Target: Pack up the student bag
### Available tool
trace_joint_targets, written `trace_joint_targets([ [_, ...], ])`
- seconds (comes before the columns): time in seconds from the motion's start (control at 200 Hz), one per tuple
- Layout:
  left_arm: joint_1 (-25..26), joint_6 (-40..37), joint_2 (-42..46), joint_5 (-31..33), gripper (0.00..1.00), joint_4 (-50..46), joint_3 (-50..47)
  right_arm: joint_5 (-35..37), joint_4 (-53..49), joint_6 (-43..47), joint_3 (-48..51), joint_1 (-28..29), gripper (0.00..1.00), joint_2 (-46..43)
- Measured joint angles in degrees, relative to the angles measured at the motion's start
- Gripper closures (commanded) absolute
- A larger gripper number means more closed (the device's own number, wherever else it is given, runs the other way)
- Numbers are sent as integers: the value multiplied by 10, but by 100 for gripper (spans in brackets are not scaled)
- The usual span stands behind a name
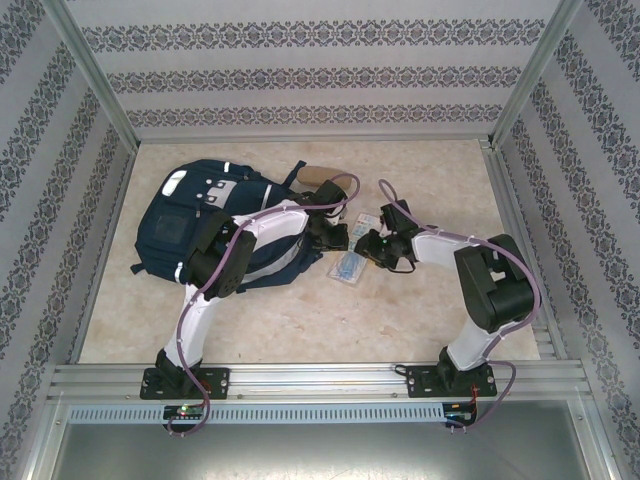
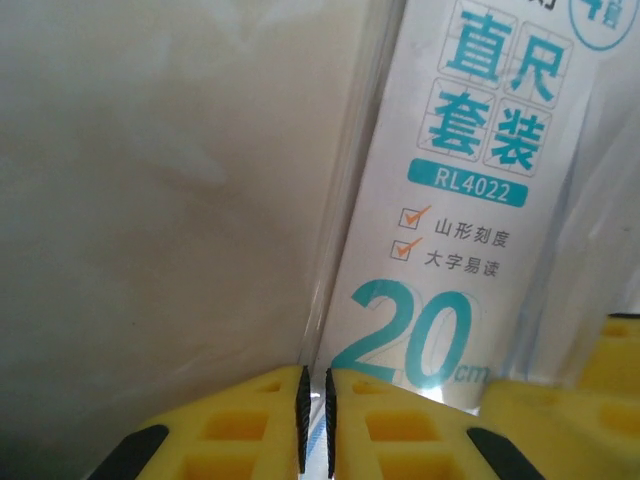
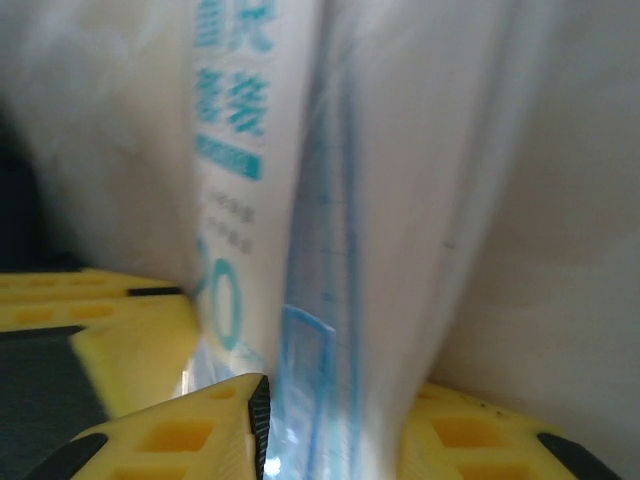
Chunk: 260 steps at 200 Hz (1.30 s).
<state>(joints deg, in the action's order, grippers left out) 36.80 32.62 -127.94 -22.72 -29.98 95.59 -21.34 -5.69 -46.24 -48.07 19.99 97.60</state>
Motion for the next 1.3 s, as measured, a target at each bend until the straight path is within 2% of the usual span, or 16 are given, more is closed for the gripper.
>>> trace_joint_targets([
  [0.14,-1,0,0,-2,84,0,0,-19,18,-4,-7,13,67,1],
  [0.26,-1,0,0,-2,84,0,0,-24,28,-11,-7,12,77,0],
  [0.3,-1,0,0,-2,83,-1,0,-24,30,-15,-7,12,85,0],
  [0.345,-1,0,0,-2,80,-2,1,-28,33,-17,-7,11,92,-2],
  [0.425,-2,0,0,3,75,-12,8,-33,36,-23,-4,5,98,-11],
  [0.57,0,-5,3,8,67,-46,28,-31,38,-23,13,-8,100,-38],
  [0.714,-3,-11,45,28,64,-85,41,-22,31,-17,26,-15,100,-74],
  [0.849,-9,-34,128,82,62,-118,45,-19,18,-9,28,-16,99,-105],
  [1.014,-17,-85,211,192,61,-163,40,-19,13,-3,31,-16,99,-127],
  [1.189,-21,-129,210,323,57,-212,4,-19,12,-3,35,-14,99,-128],
  [1.299,-21,-146,188,380,56,-240,-12,-19,12,-3,35,-7,99,-128],
])
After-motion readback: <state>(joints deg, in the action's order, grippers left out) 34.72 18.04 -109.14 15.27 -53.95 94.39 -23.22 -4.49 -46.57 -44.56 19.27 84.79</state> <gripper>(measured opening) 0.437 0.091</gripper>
